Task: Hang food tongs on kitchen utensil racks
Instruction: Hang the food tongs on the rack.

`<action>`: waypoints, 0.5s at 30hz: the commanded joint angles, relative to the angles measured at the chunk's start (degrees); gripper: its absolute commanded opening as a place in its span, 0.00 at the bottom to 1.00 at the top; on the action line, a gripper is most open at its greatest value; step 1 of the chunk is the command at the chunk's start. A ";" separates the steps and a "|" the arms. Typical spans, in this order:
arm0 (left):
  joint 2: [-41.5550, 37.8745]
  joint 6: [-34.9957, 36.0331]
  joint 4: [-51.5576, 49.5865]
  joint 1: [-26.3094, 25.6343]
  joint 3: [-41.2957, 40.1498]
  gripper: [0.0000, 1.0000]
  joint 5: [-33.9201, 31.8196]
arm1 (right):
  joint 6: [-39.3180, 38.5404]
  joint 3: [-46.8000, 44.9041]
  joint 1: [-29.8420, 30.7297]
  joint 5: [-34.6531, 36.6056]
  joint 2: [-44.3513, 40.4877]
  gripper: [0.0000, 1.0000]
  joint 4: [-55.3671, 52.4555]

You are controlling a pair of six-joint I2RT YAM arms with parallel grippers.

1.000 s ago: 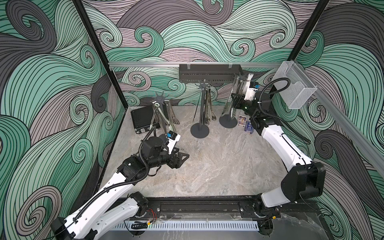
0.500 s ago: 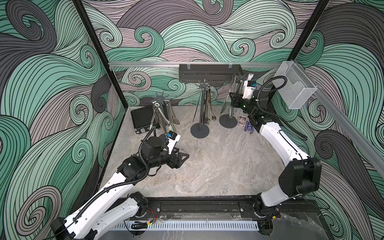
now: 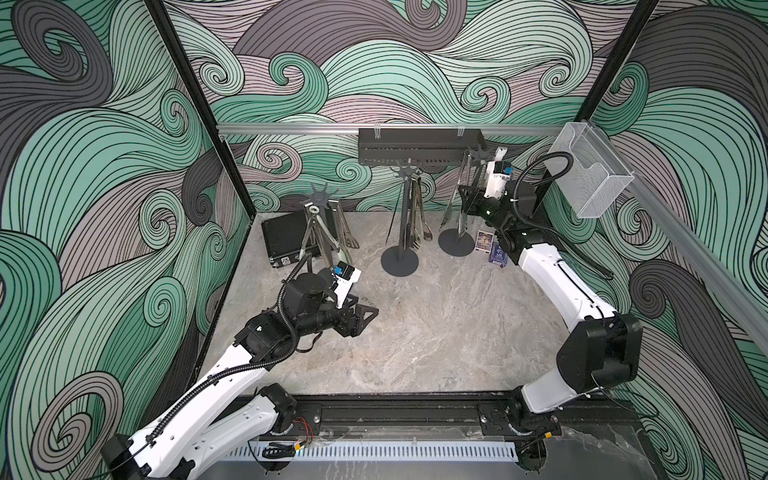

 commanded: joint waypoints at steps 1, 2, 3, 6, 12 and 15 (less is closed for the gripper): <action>0.10 0.07 0.34 0.36 0.01 0.73 -0.34 | 0.14 0.40 0.02 -0.56 -1.75 0.20 1.87; 0.07 0.10 0.32 0.36 0.01 0.73 -0.30 | 0.18 0.20 -0.05 -0.71 -2.03 0.20 1.87; 0.03 0.02 0.34 0.39 -0.03 0.73 -0.34 | 0.23 -0.03 0.00 -0.78 -2.36 0.20 1.87; -0.01 0.08 0.29 0.36 -0.04 0.73 -0.34 | 0.23 -0.98 -0.05 -0.63 -3.50 0.20 1.96; 0.00 0.04 0.41 0.37 -0.03 0.73 -0.34 | 0.05 -1.85 -0.08 -0.29 -4.67 0.20 1.58; -0.02 0.02 0.32 0.36 -0.04 0.73 -0.34 | 0.27 -1.54 -0.37 -0.01 -4.18 0.19 1.21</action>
